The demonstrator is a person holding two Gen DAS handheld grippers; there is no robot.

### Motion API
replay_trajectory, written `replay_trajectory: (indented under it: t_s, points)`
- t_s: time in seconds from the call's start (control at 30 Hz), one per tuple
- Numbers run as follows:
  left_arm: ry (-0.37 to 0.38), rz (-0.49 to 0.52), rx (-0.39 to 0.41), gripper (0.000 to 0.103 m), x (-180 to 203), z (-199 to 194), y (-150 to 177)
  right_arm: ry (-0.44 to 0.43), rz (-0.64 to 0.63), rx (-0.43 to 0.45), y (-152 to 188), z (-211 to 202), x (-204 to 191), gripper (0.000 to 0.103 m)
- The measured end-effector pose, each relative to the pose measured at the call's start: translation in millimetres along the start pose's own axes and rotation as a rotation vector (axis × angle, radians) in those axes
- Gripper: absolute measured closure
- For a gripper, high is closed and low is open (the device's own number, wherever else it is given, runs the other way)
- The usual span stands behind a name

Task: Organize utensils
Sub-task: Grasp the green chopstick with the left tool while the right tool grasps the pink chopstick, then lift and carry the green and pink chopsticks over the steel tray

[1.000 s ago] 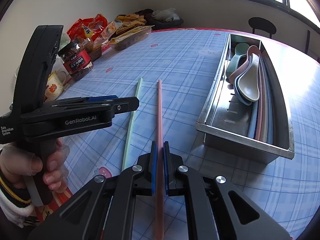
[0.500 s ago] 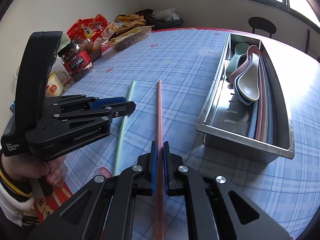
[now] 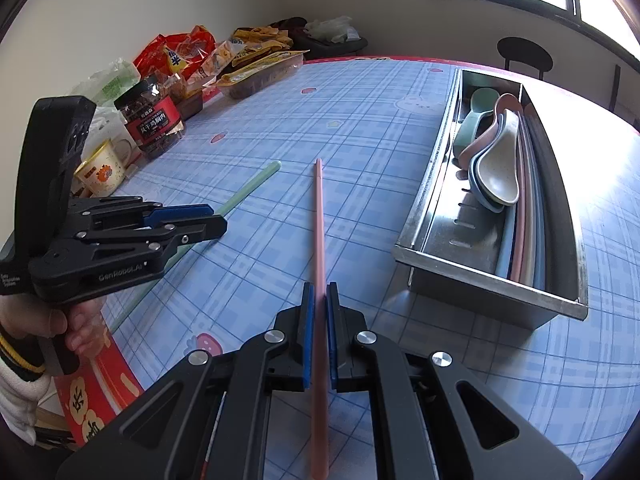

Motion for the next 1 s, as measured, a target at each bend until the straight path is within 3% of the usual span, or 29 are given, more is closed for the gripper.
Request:
replay_trajectory:
  t_s: [0.23, 0.43, 0.57, 1.0]
  points:
    - [-0.024, 0.03, 0.066, 0.078, 1.5, -12.7, 21.2, 0.033, -0.025, -0.002, -1.2, 0.8, -1.9, 0.096]
    - [-0.038, 0.038, 0.069, 0.081, 1.9, -13.5, 21.7, 0.089, -0.07, -0.007, -1.7, 2.4, -6.1, 0.096]
    - [-0.006, 0.004, 0.072, 0.092, -3.7, -13.8, 21.5, 0.141, -0.11, -0.008, -1.7, 3.6, -9.9, 0.096]
    - [0.03, -0.087, 0.172, 0.093, -21.2, -33.8, 16.9, 0.193, -0.158, -0.007, -0.9, 4.2, -13.9, 0.096]
Point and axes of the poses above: each gripper's, at about its wrist camera, not at the fingertips, and z roughly the way its jaws point, x to its right, y to its underside, the point moved 9 cm from there along z, roughly the way its jaws point, and after that the axes turned 2 degrees about -x, right-handed, at the moved point
